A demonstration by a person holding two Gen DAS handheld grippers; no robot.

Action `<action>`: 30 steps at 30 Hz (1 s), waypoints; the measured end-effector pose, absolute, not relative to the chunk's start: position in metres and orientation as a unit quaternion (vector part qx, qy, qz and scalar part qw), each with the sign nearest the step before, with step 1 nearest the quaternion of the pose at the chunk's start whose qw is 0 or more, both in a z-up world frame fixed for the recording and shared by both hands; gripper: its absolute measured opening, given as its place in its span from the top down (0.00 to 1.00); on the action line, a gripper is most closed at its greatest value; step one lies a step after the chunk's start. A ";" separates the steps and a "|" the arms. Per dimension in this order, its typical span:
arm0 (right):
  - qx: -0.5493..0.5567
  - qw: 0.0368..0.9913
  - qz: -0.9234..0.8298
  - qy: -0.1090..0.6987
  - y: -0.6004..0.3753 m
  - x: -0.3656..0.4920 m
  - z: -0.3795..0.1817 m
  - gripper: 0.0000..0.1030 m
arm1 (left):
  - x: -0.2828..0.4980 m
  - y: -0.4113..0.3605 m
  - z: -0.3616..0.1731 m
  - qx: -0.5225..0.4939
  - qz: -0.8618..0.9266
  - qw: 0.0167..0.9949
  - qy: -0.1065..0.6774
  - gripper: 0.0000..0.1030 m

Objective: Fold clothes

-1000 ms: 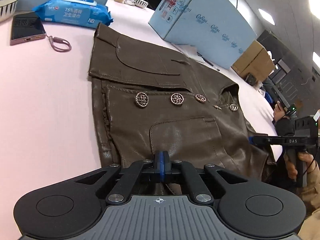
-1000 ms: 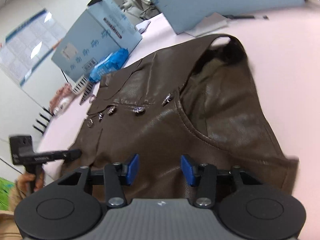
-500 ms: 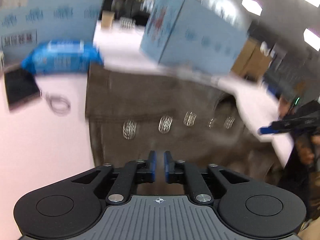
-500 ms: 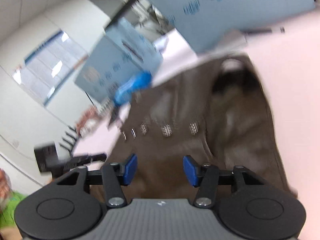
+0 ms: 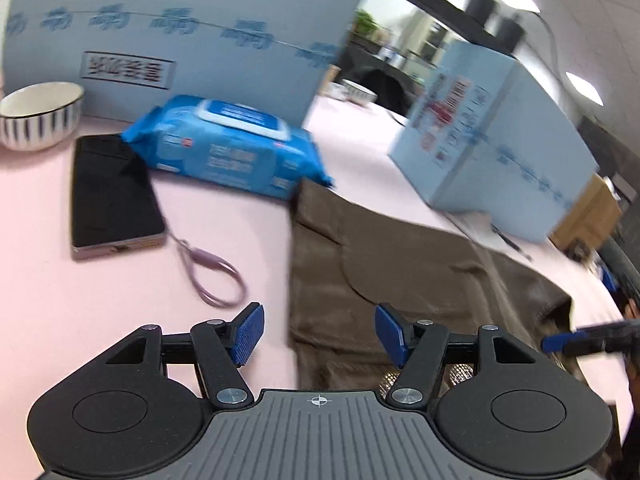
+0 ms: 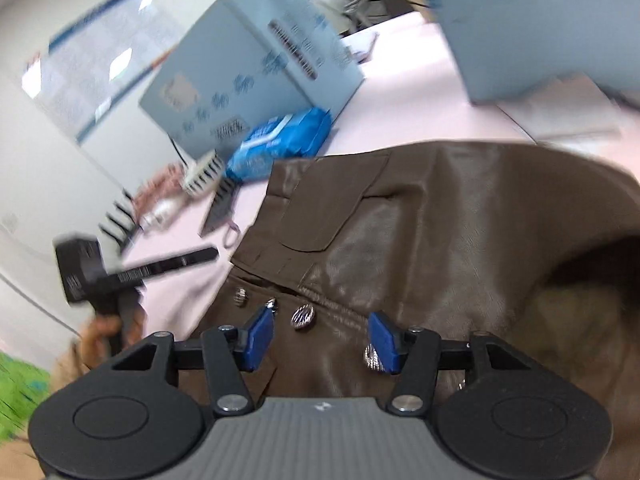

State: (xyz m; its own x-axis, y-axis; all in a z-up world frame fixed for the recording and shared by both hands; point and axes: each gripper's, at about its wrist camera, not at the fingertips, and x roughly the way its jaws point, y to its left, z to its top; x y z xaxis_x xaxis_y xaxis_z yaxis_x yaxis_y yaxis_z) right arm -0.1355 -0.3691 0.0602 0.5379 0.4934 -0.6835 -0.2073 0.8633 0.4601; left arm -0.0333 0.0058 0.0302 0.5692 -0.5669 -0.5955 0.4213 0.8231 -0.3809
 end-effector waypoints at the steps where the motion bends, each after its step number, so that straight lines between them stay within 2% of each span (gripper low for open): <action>1: 0.153 0.864 0.201 0.435 -0.364 -0.133 0.060 0.45 | -0.029 0.004 0.029 -0.095 -0.279 0.879 0.376 0.39; 5: 0.131 0.860 0.214 0.444 -0.351 -0.126 0.056 0.44 | -0.021 -0.008 0.021 -0.073 -0.285 0.871 0.394 0.40; 10: 0.098 0.856 0.213 0.460 -0.351 -0.138 0.047 0.43 | -0.033 -0.011 0.022 -0.061 -0.321 0.866 0.378 0.60; 16: 0.101 0.865 0.209 0.446 -0.369 -0.180 0.057 0.42 | -0.067 0.016 0.036 -0.053 -0.339 0.872 0.351 0.62; 20: 0.117 0.885 0.153 0.424 -0.399 -0.208 0.068 0.38 | -0.080 0.024 0.042 -0.069 -0.354 0.866 0.346 0.61; 22: 0.117 0.894 0.108 0.420 -0.413 -0.217 0.069 0.35 | -0.080 0.023 0.040 -0.084 -0.362 0.855 0.361 0.47; 27: 0.092 0.881 0.071 0.459 -0.426 -0.221 0.046 0.34 | -0.083 0.011 0.031 -0.068 -0.357 0.847 0.387 0.37; 29: 0.082 0.879 0.087 0.461 -0.420 -0.222 0.041 0.34 | -0.085 0.003 0.027 -0.050 -0.350 0.848 0.395 0.37; 30: 0.038 0.885 0.094 0.454 -0.410 -0.224 0.040 0.39 | -0.089 -0.003 0.025 -0.027 -0.347 0.853 0.389 0.37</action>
State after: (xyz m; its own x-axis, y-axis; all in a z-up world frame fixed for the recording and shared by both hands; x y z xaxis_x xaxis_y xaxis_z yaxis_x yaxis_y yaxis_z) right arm -0.2235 -0.4105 0.0404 0.5703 0.2014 -0.7963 -0.1326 0.9793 0.1527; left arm -0.0888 -0.0026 0.0252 0.4558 -0.6132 -0.6452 0.5704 0.7577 -0.3171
